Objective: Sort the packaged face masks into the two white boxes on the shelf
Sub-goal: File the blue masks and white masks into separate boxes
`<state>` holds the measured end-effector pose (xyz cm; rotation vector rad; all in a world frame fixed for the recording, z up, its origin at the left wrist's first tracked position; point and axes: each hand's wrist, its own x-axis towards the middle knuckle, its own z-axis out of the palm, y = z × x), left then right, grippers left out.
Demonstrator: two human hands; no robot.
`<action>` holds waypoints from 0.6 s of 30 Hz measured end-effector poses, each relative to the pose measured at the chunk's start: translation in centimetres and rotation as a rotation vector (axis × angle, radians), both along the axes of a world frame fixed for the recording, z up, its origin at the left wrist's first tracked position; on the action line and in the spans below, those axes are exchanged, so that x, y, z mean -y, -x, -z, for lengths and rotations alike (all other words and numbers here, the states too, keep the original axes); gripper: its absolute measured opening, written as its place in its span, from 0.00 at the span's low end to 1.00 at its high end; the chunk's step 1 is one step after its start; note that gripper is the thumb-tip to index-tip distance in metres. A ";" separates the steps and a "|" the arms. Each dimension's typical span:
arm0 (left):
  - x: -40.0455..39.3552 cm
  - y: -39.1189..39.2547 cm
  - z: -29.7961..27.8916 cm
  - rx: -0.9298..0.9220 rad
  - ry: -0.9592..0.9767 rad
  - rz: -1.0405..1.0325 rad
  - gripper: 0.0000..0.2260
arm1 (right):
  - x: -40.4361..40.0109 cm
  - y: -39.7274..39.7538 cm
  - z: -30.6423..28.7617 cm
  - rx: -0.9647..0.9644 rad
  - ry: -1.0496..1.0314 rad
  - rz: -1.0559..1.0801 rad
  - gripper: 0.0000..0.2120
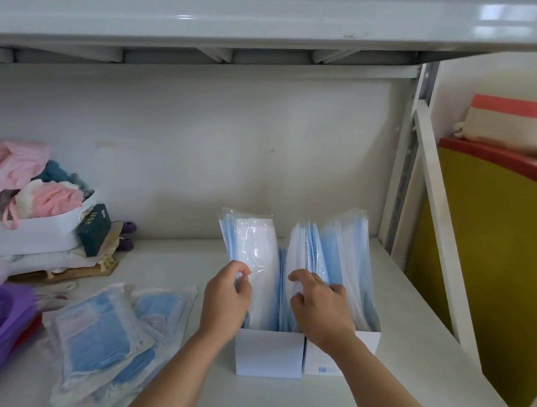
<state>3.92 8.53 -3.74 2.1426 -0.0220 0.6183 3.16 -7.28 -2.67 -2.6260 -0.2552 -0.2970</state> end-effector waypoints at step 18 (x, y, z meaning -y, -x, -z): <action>0.9 0.0 0.0 0.022 0.123 0.204 0.15 | 0.0 0.5 -0.6 -0.015 0.161 -0.076 0.16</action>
